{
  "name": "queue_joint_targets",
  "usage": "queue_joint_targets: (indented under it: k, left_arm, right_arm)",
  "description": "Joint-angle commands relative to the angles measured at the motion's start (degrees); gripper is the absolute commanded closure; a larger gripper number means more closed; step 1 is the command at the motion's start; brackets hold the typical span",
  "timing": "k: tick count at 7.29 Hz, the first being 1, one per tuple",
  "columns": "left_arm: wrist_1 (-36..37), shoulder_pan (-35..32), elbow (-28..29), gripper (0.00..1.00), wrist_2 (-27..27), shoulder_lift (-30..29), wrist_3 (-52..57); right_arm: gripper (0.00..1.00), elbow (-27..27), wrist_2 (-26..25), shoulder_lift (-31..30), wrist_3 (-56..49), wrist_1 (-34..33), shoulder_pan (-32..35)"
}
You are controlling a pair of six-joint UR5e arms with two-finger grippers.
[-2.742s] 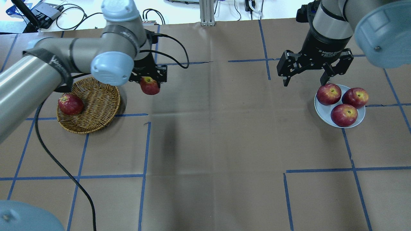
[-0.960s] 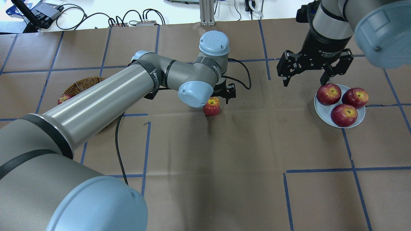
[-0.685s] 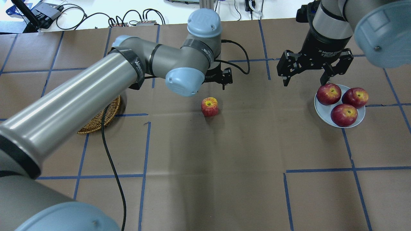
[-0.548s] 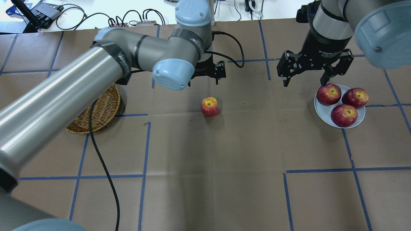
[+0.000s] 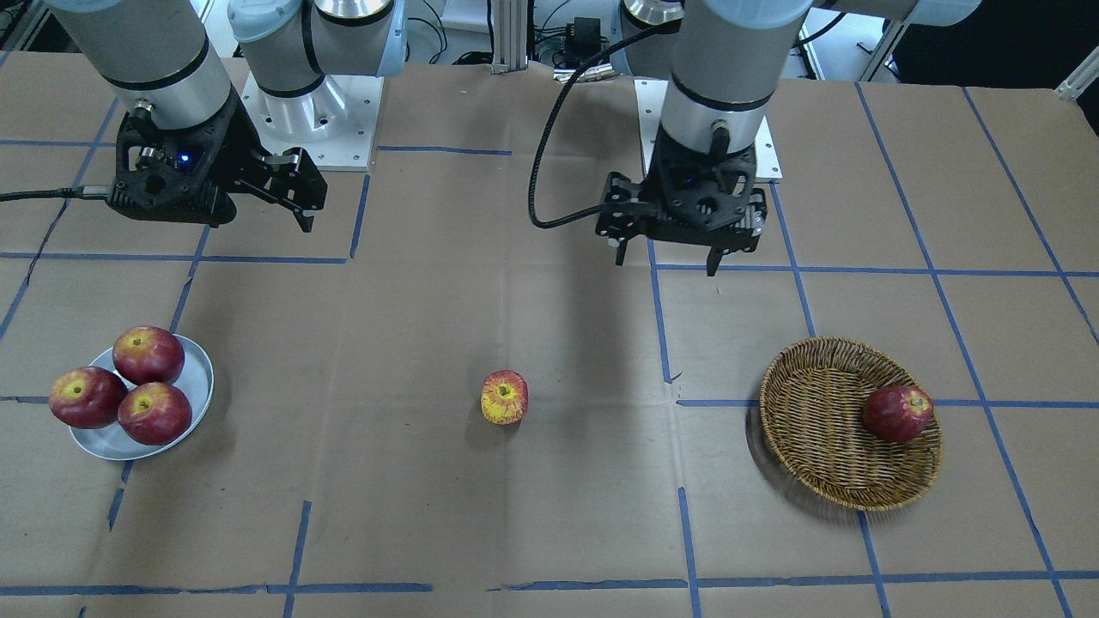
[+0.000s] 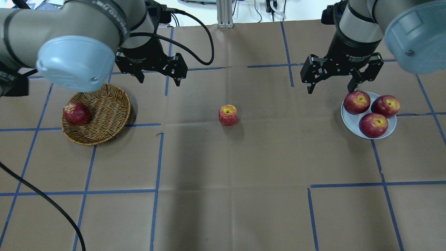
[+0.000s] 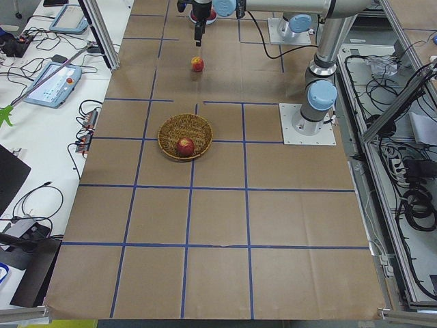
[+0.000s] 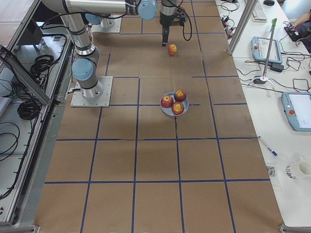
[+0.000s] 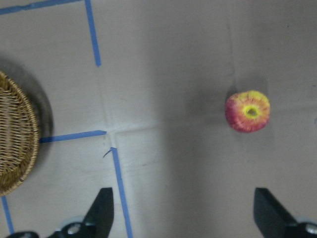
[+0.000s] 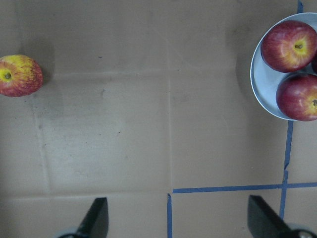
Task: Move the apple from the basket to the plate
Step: 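Open and withdraw the left gripper while the right gripper approaches the apple, then lower the right gripper over the striped apple and close on it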
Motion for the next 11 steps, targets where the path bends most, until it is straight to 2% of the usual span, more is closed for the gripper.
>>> queue_joint_targets:
  k: [1, 2, 3, 4, 6, 8, 11]
  left_arm:
    - [-0.49, 6.43, -10.25, 0.01, -1.15, 8.62, 8.44]
    - [-0.05, 6.36, -12.74, 0.01, -1.24, 9.86, 8.22]
    - [-0.14, 6.36, -12.15, 0.01, -0.89, 9.88, 8.13]
    - [-1.09, 6.44, -9.19, 0.01, -0.54, 8.49, 8.13]
    - [-7.85, 6.01, -2.68, 0.01, -0.45, 5.41, 8.04]
    - [-7.78, 5.3, -2.38, 0.01, -0.63, 4.95, 7.78]
    - [-7.34, 5.3, -2.3, 0.01, -1.15, 4.87, 7.87]
  right_arm:
    - [0.0, -0.68, -0.5, -0.26, 0.24, -0.96, 0.01]
    - [0.0, -0.94, -0.42, 0.17, 1.2, -2.79, 0.53]
    - [0.0, -1.47, 0.02, 1.39, 1.82, -3.94, 1.14]
    - [0.0, -2.69, 0.02, 3.67, 5.74, -4.82, 4.11]
    - [0.0, -6.55, 0.02, 10.6, 17.49, -8.32, 13.32]
    - [0.0, -8.32, -0.24, 17.9, 25.79, -15.26, 20.19]
    - [0.0, -7.02, -0.51, 26.34, 28.02, -25.72, 22.24]
